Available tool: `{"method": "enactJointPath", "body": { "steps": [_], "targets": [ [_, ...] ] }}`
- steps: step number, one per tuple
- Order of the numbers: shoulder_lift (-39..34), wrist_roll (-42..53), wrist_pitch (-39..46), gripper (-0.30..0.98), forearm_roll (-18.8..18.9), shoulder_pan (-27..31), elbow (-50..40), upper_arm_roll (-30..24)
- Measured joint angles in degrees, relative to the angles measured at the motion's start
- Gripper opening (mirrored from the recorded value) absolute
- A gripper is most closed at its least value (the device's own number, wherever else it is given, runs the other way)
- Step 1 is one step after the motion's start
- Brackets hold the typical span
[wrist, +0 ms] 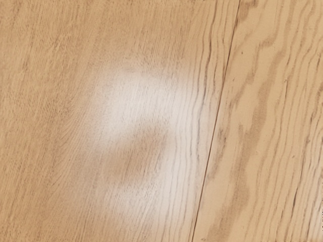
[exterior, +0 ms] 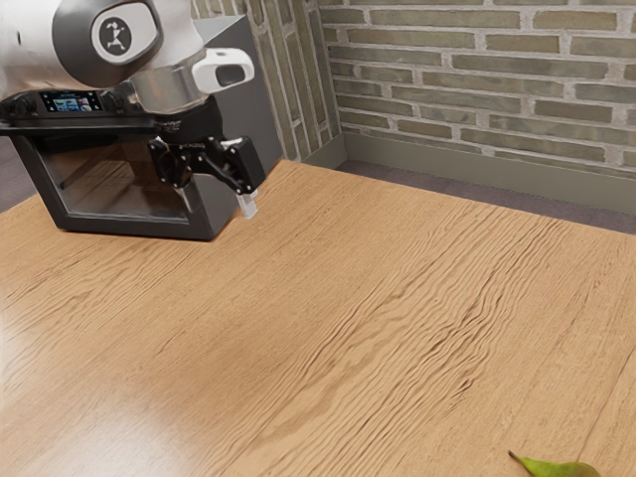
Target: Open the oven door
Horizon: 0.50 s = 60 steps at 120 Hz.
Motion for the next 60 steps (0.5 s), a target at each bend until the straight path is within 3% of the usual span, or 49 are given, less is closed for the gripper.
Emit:
{"method": "enactJointPath", "body": {
  "steps": [20,25,33,40,44,47,53,60],
  "targets": [
    [-0.08,2.9,0.94,0.69,1.47,-0.14,0.02,-0.38],
    [-2.89,3.98,1.06,0.69,1.03,0.04,2.81,0.37],
    [-5.75,8.74,4.53,0.68,3.17,-7.65,10.95,10.89],
    [-2.46,13.17,11.01,0.68,10.92,-10.01,13.19,16.58],
    [0.99,15.51,15.7,0.68,13.81,-8.66,13.61,19.87],
    [3.98,17.19,19.62,0.68,13.97,-5.16,13.77,22.1],
    [11.61,20.39,27.99,0.68,10.56,5.14,14.24,24.49],
    [18.3,23.78,36.79,0.68,6.65,11.43,14.49,25.2]
  ]
}}
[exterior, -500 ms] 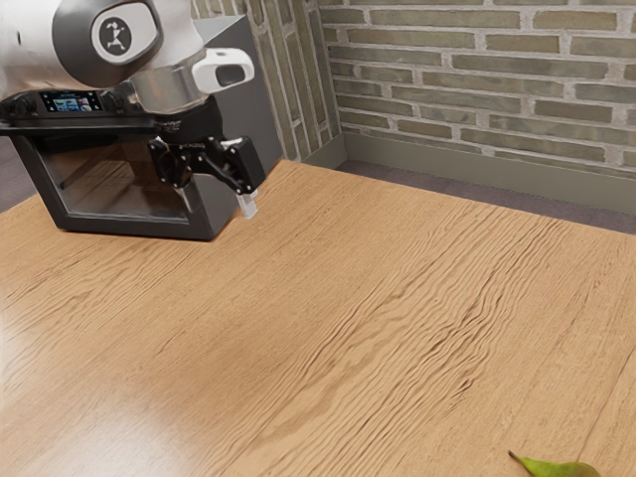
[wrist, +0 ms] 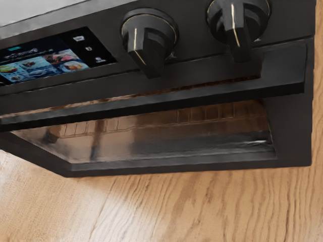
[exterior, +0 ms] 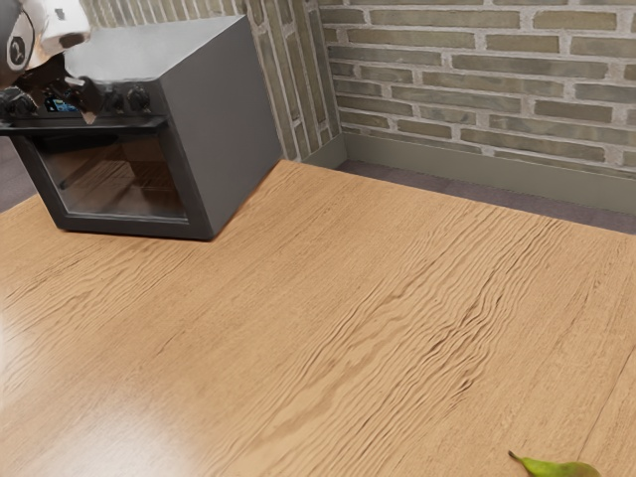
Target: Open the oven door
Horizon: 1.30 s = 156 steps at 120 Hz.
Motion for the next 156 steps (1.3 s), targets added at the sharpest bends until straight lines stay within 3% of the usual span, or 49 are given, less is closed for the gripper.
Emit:
{"method": "enactJointPath", "body": {
  "steps": [17,45,57,85,108,156],
  "targets": [
    [4.48,8.93,14.03,0.69,-7.26,3.97,0.11,-2.0],
    [4.93,25.82,24.14,0.69,-8.16,4.57,-0.85,-6.38],
    [2.89,31.16,26.04,0.69,-11.8,4.81,-5.24,-6.53],
    [3.67,40.68,27.68,0.69,-19.44,7.7,-6.77,-6.56],
    [9.68,47.03,25.03,0.69,-18.4,8.5,1.84,-9.23],
    [7.19,55.45,19.01,0.7,-22.59,8.64,-1.95,-10.76]
  ]
}}
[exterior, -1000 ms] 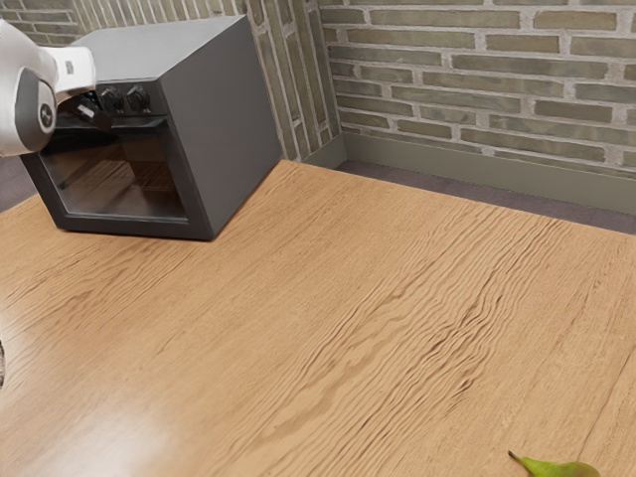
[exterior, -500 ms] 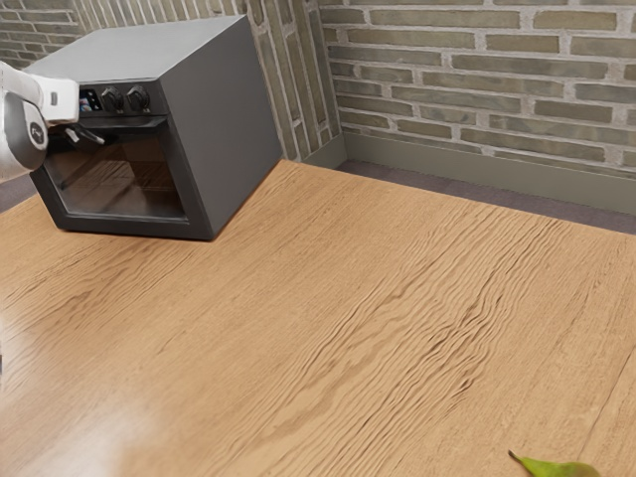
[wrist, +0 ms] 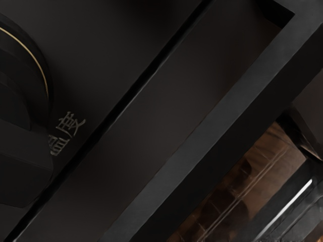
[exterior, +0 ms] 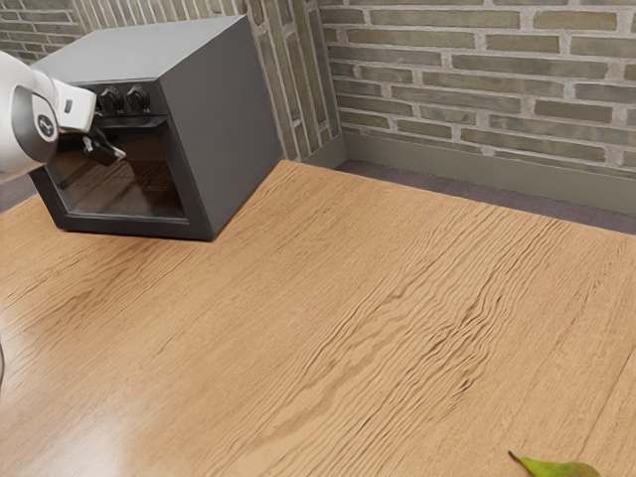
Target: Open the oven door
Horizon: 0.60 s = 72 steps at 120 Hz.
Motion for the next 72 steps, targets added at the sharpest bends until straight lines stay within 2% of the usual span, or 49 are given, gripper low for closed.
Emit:
{"method": "enactJointPath", "body": {
  "steps": [16,22,26,32,37,40,42,46,51,57,63,72],
  "targets": [
    [-1.12,1.74,-0.31,0.66,-1.36,0.05,-2.59,0.02],
    [-6.39,2.28,0.01,0.52,-2.24,-0.13,-9.78,0.08],
    [-14.35,2.61,1.25,0.53,-2.47,-0.37,-20.47,-0.67],
    [-30.66,3.24,4.15,0.52,-1.83,-0.75,-42.74,-2.51],
    [-50.31,3.99,5.3,0.55,-1.31,-1.58,-62.58,-3.0],
    [-62.13,4.51,3.74,0.57,-1.05,-0.59,-70.4,-2.68],
    [-69.12,4.8,1.72,0.58,-0.9,0.34,-72.15,-2.19],
    [-76.94,4.61,-3.63,0.6,-0.65,1.65,-60.67,-4.02],
    [-75.22,2.21,-10.46,0.62,-1.17,2.07,-43.75,-9.34],
    [-63.05,-2.85,-17.55,0.63,0.77,2.17,-31.58,-18.19],
    [-48.57,-8.67,-24.04,0.65,4.27,1.95,-25.32,-26.33],
    [-37.84,-16.78,-31.64,0.66,7.37,1.77,-22.58,-30.55]
  ]
}}
